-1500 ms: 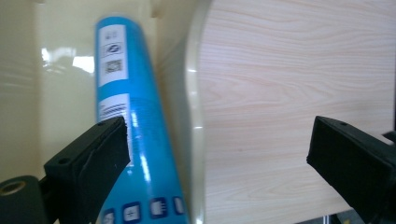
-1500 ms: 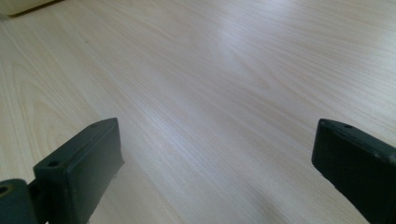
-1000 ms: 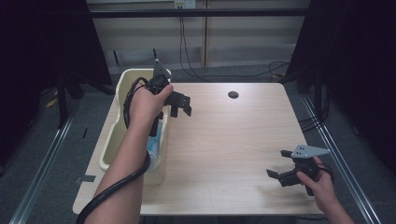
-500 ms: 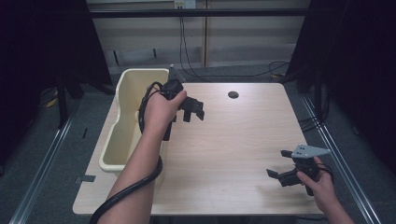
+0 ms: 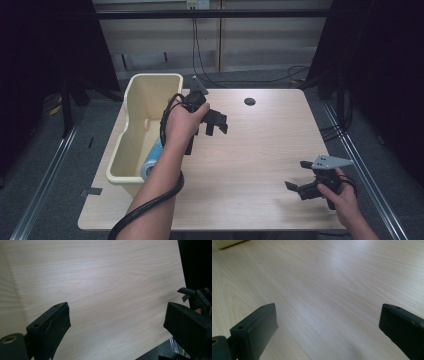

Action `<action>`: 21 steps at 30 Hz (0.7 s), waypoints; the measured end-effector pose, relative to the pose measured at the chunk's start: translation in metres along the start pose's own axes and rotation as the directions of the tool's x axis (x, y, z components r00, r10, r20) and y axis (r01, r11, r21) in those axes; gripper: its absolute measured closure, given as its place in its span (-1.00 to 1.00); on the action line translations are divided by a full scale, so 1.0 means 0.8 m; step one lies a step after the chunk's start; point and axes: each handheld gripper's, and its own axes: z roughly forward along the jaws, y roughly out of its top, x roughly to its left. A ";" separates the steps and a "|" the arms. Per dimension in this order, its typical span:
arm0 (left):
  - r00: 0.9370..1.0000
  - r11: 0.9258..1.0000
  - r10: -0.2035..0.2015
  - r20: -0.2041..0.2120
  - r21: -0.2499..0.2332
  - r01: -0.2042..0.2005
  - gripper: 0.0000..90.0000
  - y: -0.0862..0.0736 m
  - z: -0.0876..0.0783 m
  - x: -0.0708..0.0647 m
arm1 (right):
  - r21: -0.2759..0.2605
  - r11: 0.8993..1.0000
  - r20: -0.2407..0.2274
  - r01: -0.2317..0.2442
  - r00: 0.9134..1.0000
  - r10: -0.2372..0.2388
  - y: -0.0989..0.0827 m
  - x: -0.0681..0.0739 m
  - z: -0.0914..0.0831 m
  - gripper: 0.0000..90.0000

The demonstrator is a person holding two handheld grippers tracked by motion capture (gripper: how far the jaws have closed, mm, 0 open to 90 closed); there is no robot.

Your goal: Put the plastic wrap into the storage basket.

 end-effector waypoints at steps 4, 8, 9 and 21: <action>1.000 1.000 0.001 0.006 0.006 -0.001 -0.85 -0.002 0.009 -0.003 | -0.001 1.000 0.002 0.003 1.000 -0.003 0.000 0.000 0.000 -0.96; 1.000 1.000 0.010 0.010 0.014 -0.010 -0.86 -0.003 0.017 -0.005 | -0.002 1.000 0.001 0.003 1.000 -0.003 0.000 0.000 0.000 -0.96; 1.000 1.000 0.009 0.011 0.013 -0.009 -0.86 -0.004 0.019 -0.005 | -0.002 1.000 0.001 0.004 1.000 -0.004 0.000 0.000 0.000 -0.96; 0.998 0.999 0.041 0.041 0.013 -0.042 -0.86 -0.012 0.045 -0.006 | -0.002 1.000 -0.001 0.004 1.000 -0.004 0.000 0.000 0.000 -0.96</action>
